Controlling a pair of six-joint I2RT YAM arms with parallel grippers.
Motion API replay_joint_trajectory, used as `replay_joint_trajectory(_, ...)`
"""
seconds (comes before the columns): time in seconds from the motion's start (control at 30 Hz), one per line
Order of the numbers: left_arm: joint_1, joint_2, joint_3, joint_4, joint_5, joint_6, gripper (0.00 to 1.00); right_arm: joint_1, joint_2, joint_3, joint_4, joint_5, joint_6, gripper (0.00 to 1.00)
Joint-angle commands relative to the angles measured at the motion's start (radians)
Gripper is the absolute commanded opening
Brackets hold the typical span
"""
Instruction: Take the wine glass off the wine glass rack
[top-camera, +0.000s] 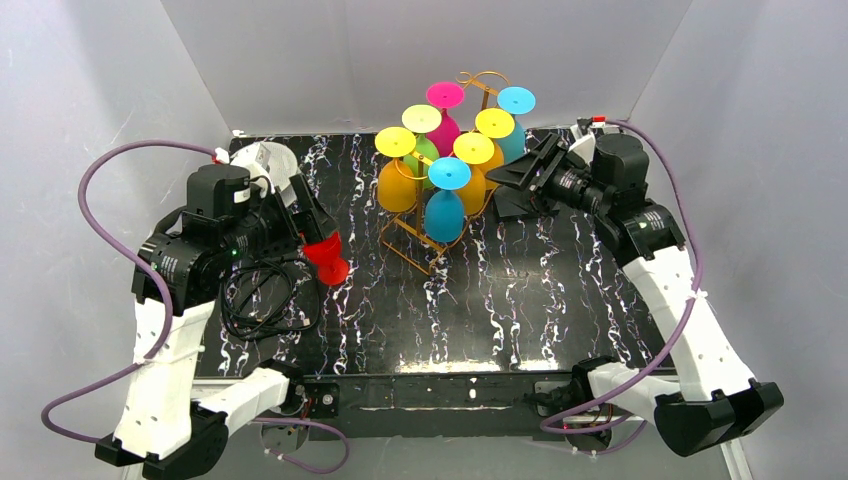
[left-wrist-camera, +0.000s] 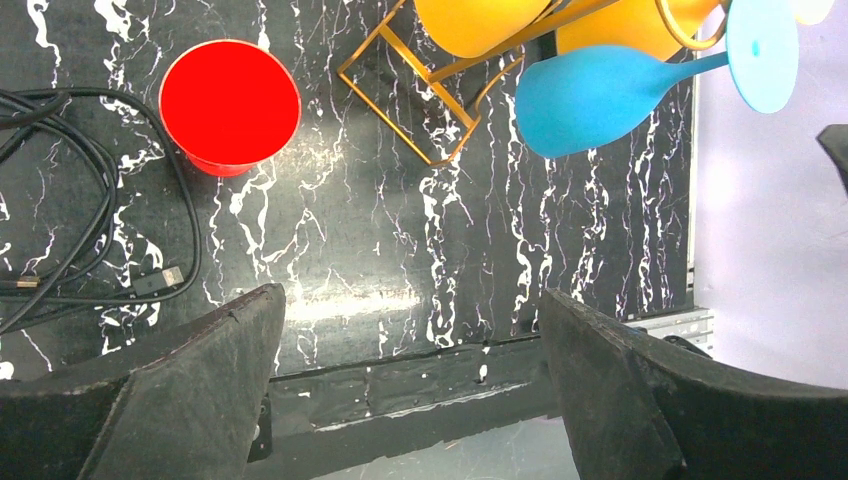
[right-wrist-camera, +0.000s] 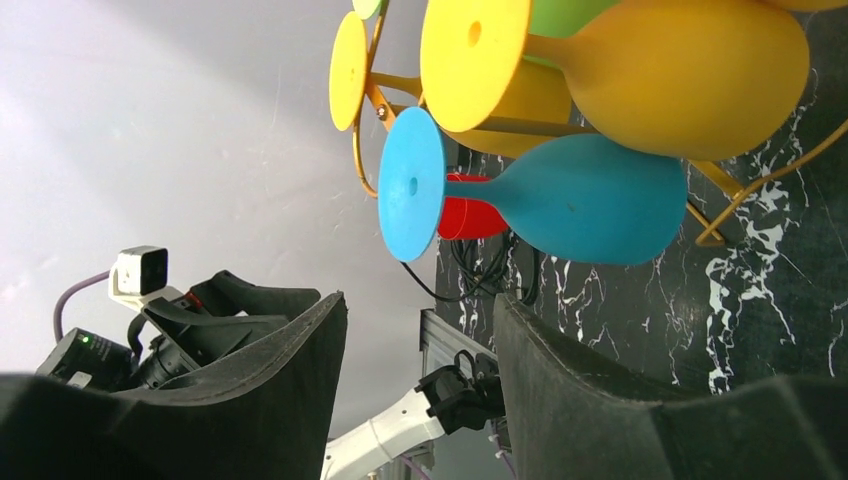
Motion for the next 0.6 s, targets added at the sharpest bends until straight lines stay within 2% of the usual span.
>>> replay_joint_trajectory(0.0, -0.004, -0.01, 0.021, 0.008, 0.029, 0.006, 0.98, -0.002, 0.003, -0.001, 0.133, -0.011, 0.007, 0.62)
replay_joint_trajectory(0.23, -0.003, 0.001, 0.035, 0.006, 0.032, 0.025, 0.98, 0.001, 0.056, 0.005, 0.185, -0.017, 0.038, 0.57)
replay_joint_trajectory(0.57, -0.004, 0.046, 0.086, 0.018, 0.013, 0.059, 0.98, 0.018, 0.076, -0.019, 0.218, 0.013, 0.046, 0.55)
